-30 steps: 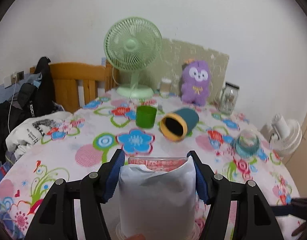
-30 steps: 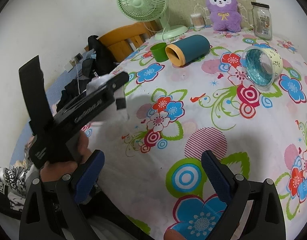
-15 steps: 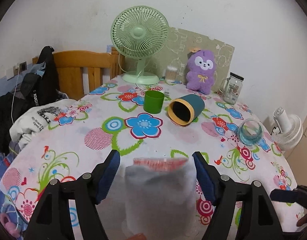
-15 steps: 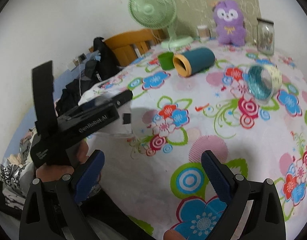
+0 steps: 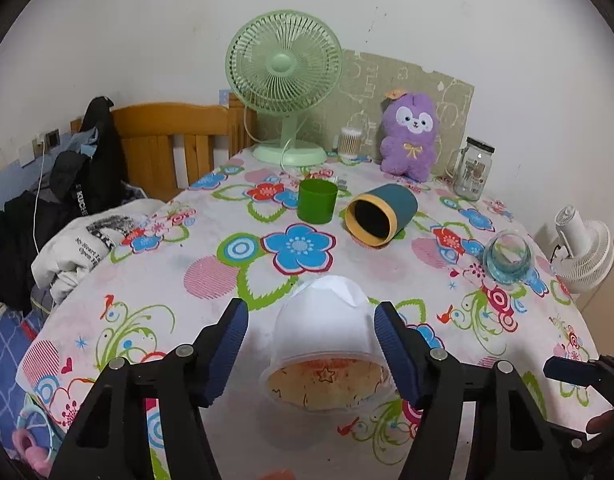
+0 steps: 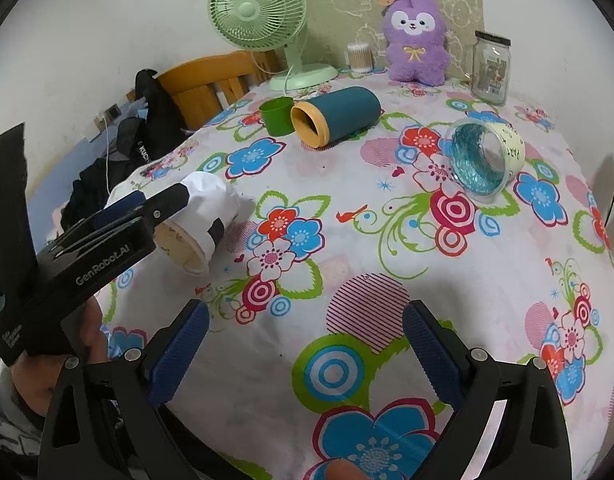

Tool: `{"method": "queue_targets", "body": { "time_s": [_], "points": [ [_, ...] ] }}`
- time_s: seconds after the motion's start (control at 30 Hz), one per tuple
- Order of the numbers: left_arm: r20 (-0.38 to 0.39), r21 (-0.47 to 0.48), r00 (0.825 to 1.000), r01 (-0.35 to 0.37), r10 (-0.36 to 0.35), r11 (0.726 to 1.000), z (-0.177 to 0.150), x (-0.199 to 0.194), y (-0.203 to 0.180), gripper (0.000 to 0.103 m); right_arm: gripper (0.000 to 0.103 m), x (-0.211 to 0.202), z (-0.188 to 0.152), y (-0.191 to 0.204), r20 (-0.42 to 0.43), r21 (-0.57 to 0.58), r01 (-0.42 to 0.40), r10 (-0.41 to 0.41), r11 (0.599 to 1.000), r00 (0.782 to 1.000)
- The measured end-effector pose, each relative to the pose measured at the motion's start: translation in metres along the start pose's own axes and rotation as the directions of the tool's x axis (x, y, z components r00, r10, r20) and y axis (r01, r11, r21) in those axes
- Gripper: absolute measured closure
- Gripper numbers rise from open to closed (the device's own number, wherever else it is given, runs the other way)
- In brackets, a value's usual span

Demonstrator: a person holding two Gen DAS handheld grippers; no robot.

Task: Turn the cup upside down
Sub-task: 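Rotate the held cup with the left gripper until its opening faces up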

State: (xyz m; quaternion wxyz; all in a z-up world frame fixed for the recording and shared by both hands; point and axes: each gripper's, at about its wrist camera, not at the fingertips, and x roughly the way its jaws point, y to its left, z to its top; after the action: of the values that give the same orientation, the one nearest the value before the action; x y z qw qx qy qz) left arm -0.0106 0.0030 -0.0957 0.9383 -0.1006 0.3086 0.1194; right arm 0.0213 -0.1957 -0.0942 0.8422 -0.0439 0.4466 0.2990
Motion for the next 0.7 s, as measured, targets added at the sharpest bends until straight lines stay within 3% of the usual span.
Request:
{"method": "queue_targets", "body": {
  "time_s": [0.07,0.13,0.2,0.27,0.33,0.53,0.6,0.7],
  "points": [
    [-0.024,-0.005,1.000,0.010,-0.010,1.000,0.003,0.002,0.001,0.033,0.005,0.000,0.000,0.001,0.002,-0.007,-0.002,0.002,1.000,1.000],
    [-0.086,-0.010,0.995,0.044,-0.045,0.999,0.011,0.007,0.004,0.013,0.005,0.000,0.000,0.001,0.002,-0.008,-0.004,0.004,1.000,1.000],
    [-0.183,-0.061,0.977,0.104,-0.113,0.993,0.025,0.015,0.013,0.004,0.005,-0.001,-0.001,-0.001,0.002,-0.004,-0.005,0.005,1.000,1.000],
    [-0.287,-0.125,0.938,0.163,-0.193,0.979,0.041,0.026,0.023,0.002,0.005,-0.002,-0.002,-0.004,0.006,0.003,-0.013,0.013,1.000,1.000],
    [-0.400,-0.146,0.886,0.190,-0.233,0.971,0.058,0.041,0.028,0.000,0.005,-0.003,-0.003,-0.006,0.008,0.010,-0.021,0.021,1.000,1.000],
    [-0.598,0.004,0.785,0.203,-0.161,0.979,0.086,0.079,0.010,0.000,0.005,-0.001,-0.005,-0.007,0.001,0.010,-0.033,0.033,0.999,0.999],
    [-0.655,0.035,0.744,0.209,-0.135,0.977,0.085,0.095,0.004,0.000,0.005,0.000,-0.005,-0.005,-0.002,0.005,-0.036,0.036,0.999,0.999],
    [-0.748,0.082,0.658,0.218,-0.084,0.973,0.076,0.124,-0.005,0.008,0.005,0.000,-0.006,-0.001,-0.003,-0.008,-0.038,0.038,0.999,0.999]
  ]
}}
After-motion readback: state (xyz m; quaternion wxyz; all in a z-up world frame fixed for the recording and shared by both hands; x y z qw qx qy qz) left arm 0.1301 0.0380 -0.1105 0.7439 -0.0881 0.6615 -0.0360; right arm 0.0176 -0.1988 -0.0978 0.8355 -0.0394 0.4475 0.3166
